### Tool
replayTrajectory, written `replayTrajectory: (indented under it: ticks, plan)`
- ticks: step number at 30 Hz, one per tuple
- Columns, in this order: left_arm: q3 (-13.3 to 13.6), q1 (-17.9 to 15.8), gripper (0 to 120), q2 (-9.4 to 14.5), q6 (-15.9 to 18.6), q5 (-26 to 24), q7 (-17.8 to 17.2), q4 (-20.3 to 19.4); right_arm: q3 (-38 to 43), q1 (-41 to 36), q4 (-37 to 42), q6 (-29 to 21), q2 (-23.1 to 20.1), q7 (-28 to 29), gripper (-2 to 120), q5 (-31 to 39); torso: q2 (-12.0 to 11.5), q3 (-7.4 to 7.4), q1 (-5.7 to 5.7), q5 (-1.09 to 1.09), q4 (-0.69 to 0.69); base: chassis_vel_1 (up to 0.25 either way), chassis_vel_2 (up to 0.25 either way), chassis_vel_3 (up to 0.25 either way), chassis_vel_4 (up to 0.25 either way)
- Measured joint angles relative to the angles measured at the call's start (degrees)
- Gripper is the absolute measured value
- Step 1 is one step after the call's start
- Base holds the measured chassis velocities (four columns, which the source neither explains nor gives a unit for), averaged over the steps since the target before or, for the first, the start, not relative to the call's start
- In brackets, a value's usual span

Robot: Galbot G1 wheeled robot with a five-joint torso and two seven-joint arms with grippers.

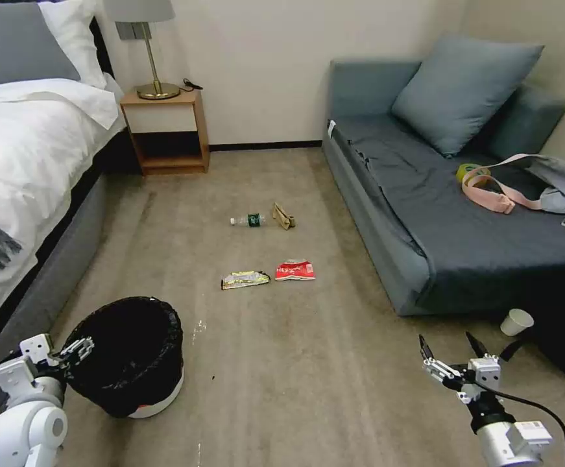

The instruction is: Pick up the trash bin, then pick up the garbage on the floor and place it into the trash bin.

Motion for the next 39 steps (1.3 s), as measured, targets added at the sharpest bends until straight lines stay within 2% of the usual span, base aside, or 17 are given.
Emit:
replayTrajectory:
  ticks: [3, 11, 16, 20, 21, 23, 24, 27, 28, 31, 32, 35, 37, 39]
  plan:
    - [0.04, -0.04, 100, 0.02, 0.23, -0.12, -0.01, 0.36, 0.00, 0.01, -0.07, 0.05, -0.01, 0.03, 100, -0.03, 0.00, 0.00, 0.00, 0.00, 0.00, 0.000, 0.000, 0.000, 0.000]
    - [1.93, -1.57, 100, 0.54, 1.63, -0.57, -0.07, 4.47, 0.24, -0.18, -0.23, 0.57, -0.05, 0.08, 100, 0.16, 0.00, 0.00, 0.00, -0.01, 0.00, 0.000, 0.000, 0.000, 0.000]
    - [2.34, -2.00, 100, 0.67, 2.05, -0.62, -0.10, 5.26, 0.28, -0.20, -0.49, 0.72, 0.06, 0.14, 100, 0.22, 0.00, 0.00, 0.00, 0.02, 0.00, 0.000, 0.000, 0.000, 0.000]
    - [2.77, -2.10, 86, 0.67, 2.10, 0.38, 0.19, 6.17, 0.27, -0.08, -0.76, 0.86, 0.20, 0.34, 100, 0.29, 0.01, 0.00, 0.00, 0.03, 0.00, 0.000, 0.000, 0.000, 0.000]
    - [2.77, -2.10, 86, 0.67, 2.10, 0.38, 0.19, 6.17, 0.27, -0.08, -0.76, 0.86, 0.20, 0.34, 100, 0.29, 0.01, 0.00, 0.00, 0.03, 0.00, 0.000, 0.000, 0.000, 0.000]
    - [2.76, -2.02, 75, 0.36, 1.94, 0.93, 0.37, 6.70, 0.23, 0.21, -0.78, 0.83, 0.26, 0.69, 100, 0.43, 0.00, -0.01, 0.00, 0.07, 0.01, 0.000, 0.000, 0.000, 0.000]
    - [2.76, -2.02, 75, 0.36, 1.94, 0.93, 0.37, 6.70, 0.23, 0.21, -0.78, 0.83, 0.26, 0.69, 100, 0.43, 0.00, -0.01, 0.00, 0.07, 0.01, 0.000, 0.000, 0.000, 0.000]
    - [2.81, -1.95, 61, 0.03, 1.76, 1.02, 0.54, 6.83, 0.21, 0.56, -0.89, 0.64, 0.23, 0.93, 100, 0.86, 0.01, -0.01, 0.00, 0.07, 0.02, 0.000, 0.000, 0.000, 0.000]
    - [2.81, -1.95, 61, 0.03, 1.76, 1.02, 0.54, 6.83, 0.21, 0.56, -0.89, 0.64, 0.23, 0.93, 100, 0.86, 0.01, -0.01, 0.00, 0.07, 0.02, 0.000, 0.000, 0.000, 0.000]
    - [2.95, -2.11, 46, -0.13, 1.55, 1.09, 0.91, 6.99, 0.20, 0.81, -1.44, 0.61, 0.16, 1.03, 100, 1.03, 0.01, -0.01, 0.00, 0.05, 0.00, 0.000, 0.000, 0.000, 0.000]
    - [2.95, -2.11, 46, -0.13, 1.55, 1.09, 0.91, 6.99, 0.20, 0.81, -1.44, 0.61, 0.16, 1.03, 100, 1.03, 0.01, -0.01, 0.00, 0.05, 0.00, 0.000, 0.000, 0.000, 0.000]
    - [3.14, -2.13, 32, -0.30, 1.35, 1.15, 1.23, 7.08, 0.21, 0.89, -1.87, 0.66, 0.16, 1.06, 100, 1.14, 0.01, -0.01, 0.00, 0.05, 0.01, 0.000, 0.000, 0.000, 0.000]
    - [3.20, -2.13, 31, -0.34, 1.33, 1.15, 1.32, 7.08, 0.24, 0.91, -1.94, 0.69, 0.16, 1.07, 100, 1.18, 0.01, -0.02, 0.00, 0.06, 0.00, 0.000, 0.000, 0.000, 0.000]
    - [3.38, -2.13, 24, -0.48, 1.27, 1.16, 1.47, 6.88, 0.35, 0.98, -2.06, 0.76, 0.16, 1.11, 100, 1.32, 0.02, -0.02, 0.00, 0.06, 0.00, 0.000, 0.000, 0.000, 0.000]
